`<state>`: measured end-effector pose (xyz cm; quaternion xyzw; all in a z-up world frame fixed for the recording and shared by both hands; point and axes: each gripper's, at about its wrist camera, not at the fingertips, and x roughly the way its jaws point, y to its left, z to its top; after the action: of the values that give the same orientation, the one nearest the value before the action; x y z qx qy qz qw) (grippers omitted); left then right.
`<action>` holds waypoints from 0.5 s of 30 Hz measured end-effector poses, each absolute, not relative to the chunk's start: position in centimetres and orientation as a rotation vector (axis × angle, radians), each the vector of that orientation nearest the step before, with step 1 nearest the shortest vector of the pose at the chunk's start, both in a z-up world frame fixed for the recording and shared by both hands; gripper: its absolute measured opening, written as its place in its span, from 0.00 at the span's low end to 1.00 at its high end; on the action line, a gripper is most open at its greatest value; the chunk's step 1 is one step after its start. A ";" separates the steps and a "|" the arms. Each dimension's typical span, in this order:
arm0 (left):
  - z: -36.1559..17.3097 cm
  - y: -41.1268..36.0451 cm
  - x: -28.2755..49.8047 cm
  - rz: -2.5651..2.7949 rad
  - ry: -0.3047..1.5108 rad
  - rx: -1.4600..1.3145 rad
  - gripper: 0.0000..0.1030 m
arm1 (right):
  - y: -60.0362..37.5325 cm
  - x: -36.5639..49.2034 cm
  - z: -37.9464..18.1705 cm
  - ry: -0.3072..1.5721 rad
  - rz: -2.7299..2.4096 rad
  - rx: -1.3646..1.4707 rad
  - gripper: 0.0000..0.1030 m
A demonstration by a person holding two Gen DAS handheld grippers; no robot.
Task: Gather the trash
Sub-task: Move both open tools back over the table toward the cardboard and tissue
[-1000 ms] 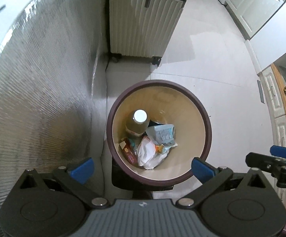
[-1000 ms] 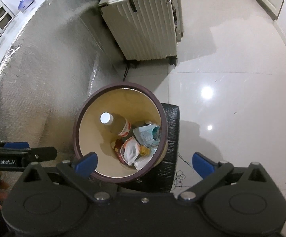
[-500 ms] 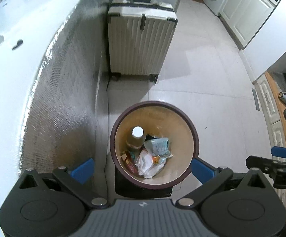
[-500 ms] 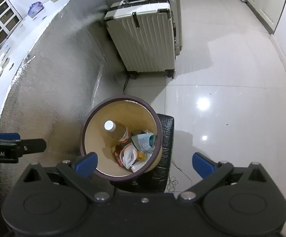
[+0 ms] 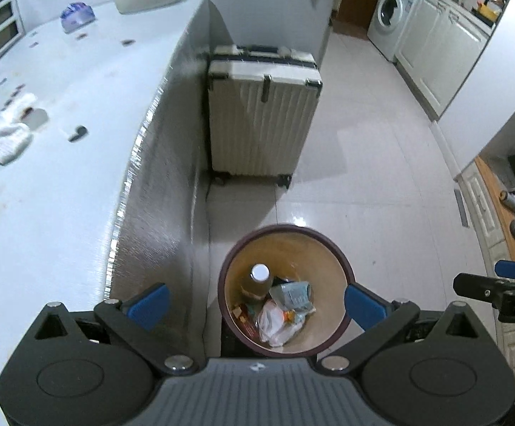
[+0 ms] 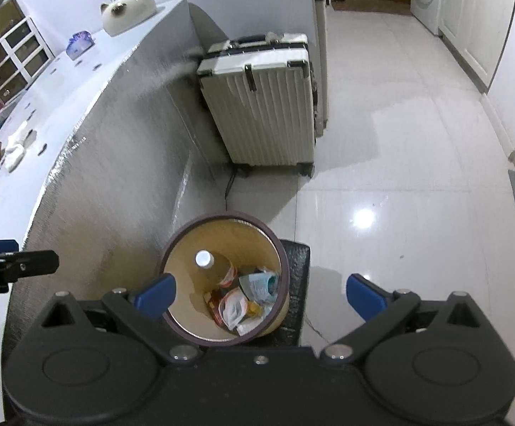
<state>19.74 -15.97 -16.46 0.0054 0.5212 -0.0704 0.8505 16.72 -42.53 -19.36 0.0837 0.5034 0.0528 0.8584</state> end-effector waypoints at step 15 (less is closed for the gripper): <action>-8.9 -8.6 16.5 -0.025 0.953 -0.029 1.00 | -35.7 16.6 -11.5 0.902 0.211 0.100 1.00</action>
<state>16.52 -8.58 -8.89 -0.0139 0.4585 -0.0121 0.8885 16.64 -35.68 -11.45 0.0484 0.4350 0.1017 0.8934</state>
